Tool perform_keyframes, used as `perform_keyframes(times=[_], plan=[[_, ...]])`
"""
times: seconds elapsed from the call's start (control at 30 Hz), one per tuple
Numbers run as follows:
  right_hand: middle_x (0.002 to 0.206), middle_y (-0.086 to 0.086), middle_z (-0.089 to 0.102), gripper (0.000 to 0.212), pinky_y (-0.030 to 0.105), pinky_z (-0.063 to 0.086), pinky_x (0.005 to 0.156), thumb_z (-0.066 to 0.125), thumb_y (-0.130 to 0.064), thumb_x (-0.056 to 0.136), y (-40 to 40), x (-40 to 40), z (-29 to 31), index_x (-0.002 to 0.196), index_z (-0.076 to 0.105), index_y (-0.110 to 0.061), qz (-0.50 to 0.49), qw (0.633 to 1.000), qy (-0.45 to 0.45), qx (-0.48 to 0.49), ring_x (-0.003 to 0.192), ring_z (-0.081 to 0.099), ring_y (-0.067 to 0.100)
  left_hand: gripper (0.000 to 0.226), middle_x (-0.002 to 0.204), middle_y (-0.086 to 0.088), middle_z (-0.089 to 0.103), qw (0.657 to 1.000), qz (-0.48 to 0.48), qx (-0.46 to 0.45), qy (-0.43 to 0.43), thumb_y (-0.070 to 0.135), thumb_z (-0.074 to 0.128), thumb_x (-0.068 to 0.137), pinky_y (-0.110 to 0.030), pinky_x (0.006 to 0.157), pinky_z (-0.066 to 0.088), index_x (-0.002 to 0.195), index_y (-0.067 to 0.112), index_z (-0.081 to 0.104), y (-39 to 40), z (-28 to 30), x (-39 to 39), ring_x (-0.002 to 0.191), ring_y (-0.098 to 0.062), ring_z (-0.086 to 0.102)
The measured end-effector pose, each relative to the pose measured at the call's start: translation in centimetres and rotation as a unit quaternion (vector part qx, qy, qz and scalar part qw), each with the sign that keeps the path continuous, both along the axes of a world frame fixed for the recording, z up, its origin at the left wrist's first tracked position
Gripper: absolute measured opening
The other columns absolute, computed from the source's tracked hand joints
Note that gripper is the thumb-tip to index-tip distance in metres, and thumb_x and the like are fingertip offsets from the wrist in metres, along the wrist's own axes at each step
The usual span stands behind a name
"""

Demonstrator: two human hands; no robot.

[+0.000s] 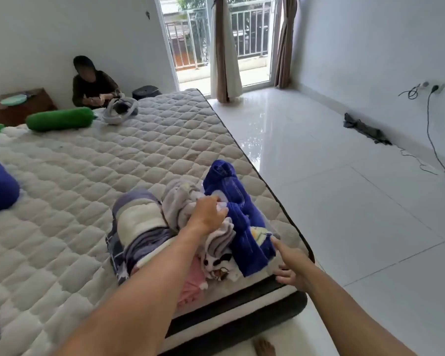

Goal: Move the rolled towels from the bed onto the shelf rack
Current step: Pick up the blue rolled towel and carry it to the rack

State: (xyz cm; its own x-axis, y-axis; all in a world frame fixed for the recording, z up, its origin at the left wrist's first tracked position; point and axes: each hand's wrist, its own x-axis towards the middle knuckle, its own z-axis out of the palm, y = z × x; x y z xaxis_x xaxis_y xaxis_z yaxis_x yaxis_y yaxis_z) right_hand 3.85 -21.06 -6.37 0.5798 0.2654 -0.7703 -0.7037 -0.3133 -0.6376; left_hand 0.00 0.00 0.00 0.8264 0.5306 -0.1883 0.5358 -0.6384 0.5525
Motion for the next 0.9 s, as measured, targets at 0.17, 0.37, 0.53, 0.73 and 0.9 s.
perform_keyframes(times=[0.17, 0.37, 0.53, 0.73, 0.9], plan=[[0.121, 0.022, 0.059, 0.069, 0.054, 0.052, 0.092, 0.076, -0.044, 0.071, 3.0, 5.1, -2.7, 0.124, 0.046, -0.013, 0.017, 0.988, 0.136, 0.077, 0.106, 0.063, 0.038, 0.040, 0.113, -0.023, 0.065, 0.990, 0.118, -0.072, 0.016, 0.029, 0.058, 0.087, -0.038, 0.089, 0.046, 0.110, -0.003, 0.059, 3.4, -2.5, 8.3, 0.106, -0.037, 0.060], [0.102, 0.020, 0.070, 0.036, 0.045, 0.056, 0.084, 0.073, -0.020, 0.078, 4.7, 9.1, -4.7, 0.108, 0.060, -0.004, 0.001, 0.990, 0.128, 0.051, 0.094, 0.068, 0.033, 0.043, 0.094, -0.021, 0.068, 0.941, 0.245, -0.224, 0.055, 0.038, 0.068, 0.084, -0.042, 0.089, 0.055, 0.096, -0.003, 0.063, 6.8, -6.0, 14.9, 0.087, -0.033, 0.066], [0.105, 0.020, 0.068, 0.050, 0.043, 0.056, 0.075, 0.071, -0.014, 0.075, 6.1, 10.9, -5.5, 0.121, 0.053, -0.006, 0.014, 0.999, 0.040, 0.011, 0.091, 0.067, 0.032, 0.017, 0.067, -0.010, 0.053, 0.897, 0.311, -0.303, 0.079, 0.018, 0.062, 0.088, -0.025, 0.046, 0.035, 0.097, 0.004, 0.059, 6.3, -7.3, 16.2, 0.052, -0.022, 0.046], [0.097, 0.013, 0.065, 0.039, 0.036, 0.055, 0.065, 0.062, -0.006, 0.082, 6.1, 11.9, -3.5, 0.120, 0.052, -0.011, -0.005, 0.998, -0.051, 0.039, 0.080, 0.066, 0.026, 0.031, 0.090, -0.014, 0.063, 0.873, 0.351, -0.338, -0.010, 0.004, 0.059, 0.083, -0.021, 0.044, 0.038, 0.113, -0.003, 0.062, 7.0, -6.0, 16.4, 0.076, -0.026, 0.059], [0.083, 0.013, 0.064, 0.030, 0.040, 0.052, 0.065, 0.060, 0.002, 0.077, 6.6, 13.8, -0.4, 0.104, 0.061, -0.012, -0.100, 0.986, -0.076, 0.107, 0.069, 0.060, 0.027, 0.017, 0.069, -0.007, 0.057, 0.852, 0.367, -0.358, -0.102, -0.001, 0.053, 0.088, -0.023, 0.046, 0.043, 0.073, 0.004, 0.059, 7.2, -1.1, 16.0, 0.056, -0.018, 0.052]])
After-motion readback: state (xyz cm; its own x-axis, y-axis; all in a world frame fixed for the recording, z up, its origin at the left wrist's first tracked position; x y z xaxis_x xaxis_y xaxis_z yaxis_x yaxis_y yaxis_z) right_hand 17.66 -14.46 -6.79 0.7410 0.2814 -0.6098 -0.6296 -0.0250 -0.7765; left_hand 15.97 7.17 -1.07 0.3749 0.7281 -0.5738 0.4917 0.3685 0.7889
